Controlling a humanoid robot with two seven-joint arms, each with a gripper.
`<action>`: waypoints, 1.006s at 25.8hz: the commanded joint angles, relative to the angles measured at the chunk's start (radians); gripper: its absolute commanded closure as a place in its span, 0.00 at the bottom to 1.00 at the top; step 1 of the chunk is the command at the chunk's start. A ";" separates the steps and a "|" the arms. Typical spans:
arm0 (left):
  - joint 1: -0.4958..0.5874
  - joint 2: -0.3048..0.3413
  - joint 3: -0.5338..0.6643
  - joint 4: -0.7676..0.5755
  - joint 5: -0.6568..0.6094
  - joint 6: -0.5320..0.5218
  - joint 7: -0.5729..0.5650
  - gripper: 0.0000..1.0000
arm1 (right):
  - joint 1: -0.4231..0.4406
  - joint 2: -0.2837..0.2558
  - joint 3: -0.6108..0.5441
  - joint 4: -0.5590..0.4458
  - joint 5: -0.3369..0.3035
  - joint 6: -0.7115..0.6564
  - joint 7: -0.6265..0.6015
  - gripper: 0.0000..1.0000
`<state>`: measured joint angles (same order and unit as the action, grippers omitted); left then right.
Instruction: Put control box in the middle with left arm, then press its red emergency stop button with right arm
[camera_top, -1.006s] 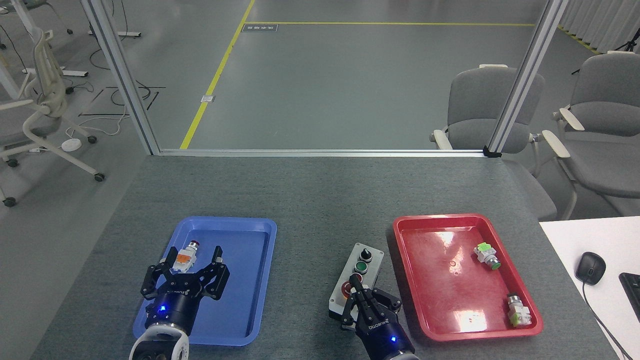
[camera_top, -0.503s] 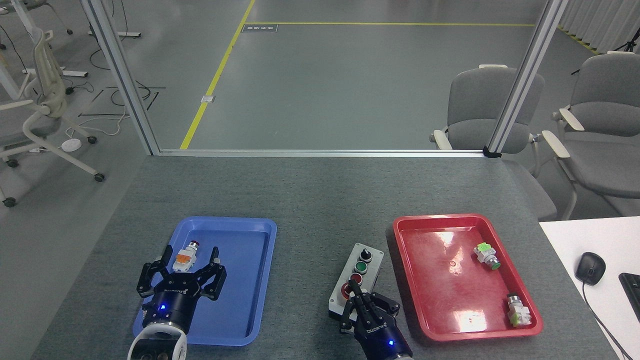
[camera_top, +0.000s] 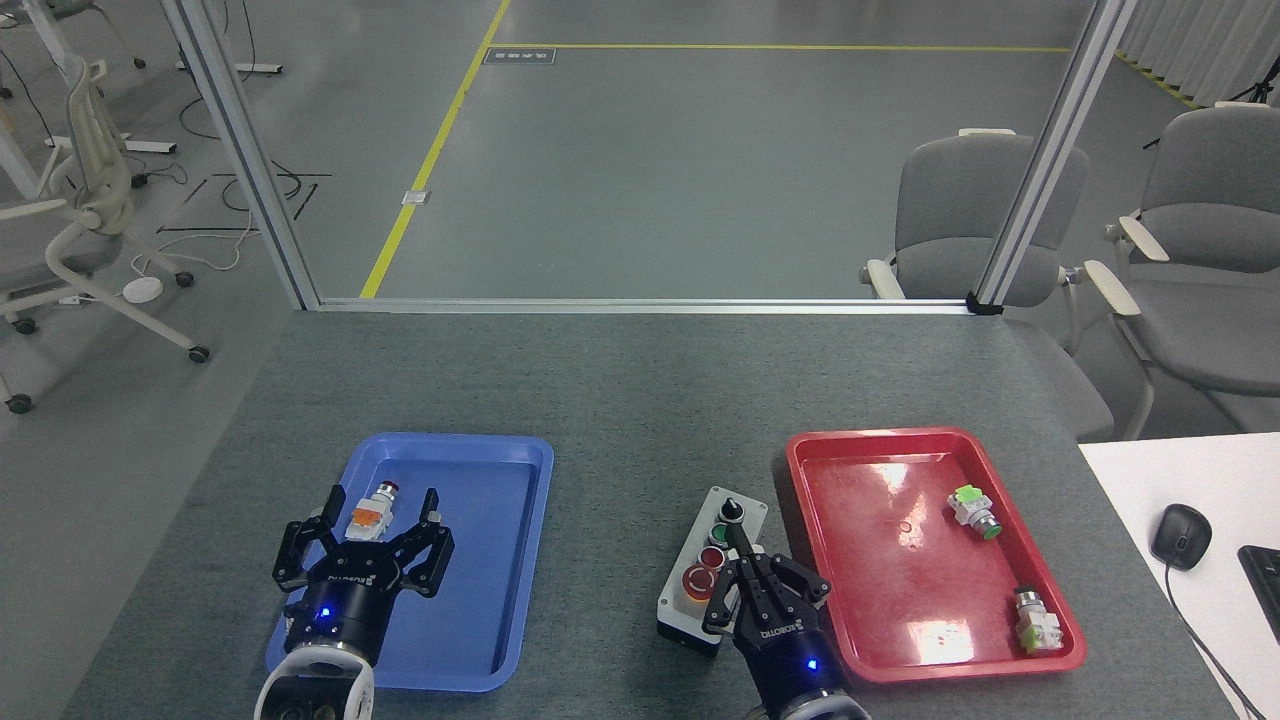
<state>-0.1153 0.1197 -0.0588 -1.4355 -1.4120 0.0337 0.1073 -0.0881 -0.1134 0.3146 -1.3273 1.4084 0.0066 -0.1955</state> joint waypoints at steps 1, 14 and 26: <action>0.005 -0.003 -0.001 -0.017 0.001 0.000 0.000 0.01 | 0.024 -0.011 -0.061 -0.015 -0.006 0.000 -0.002 0.47; 0.003 -0.011 -0.001 -0.017 0.001 0.000 0.000 0.01 | 0.077 -0.083 -0.224 -0.029 -0.032 0.000 -0.019 0.03; 0.003 -0.011 -0.003 -0.017 0.001 -0.003 0.000 0.01 | 0.079 -0.112 -0.255 -0.033 -0.040 0.004 -0.082 0.03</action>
<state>-0.1119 0.1096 -0.0614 -1.4527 -1.4112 0.0336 0.1073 -0.0094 -0.2236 0.0618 -1.3589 1.3687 0.0072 -0.2767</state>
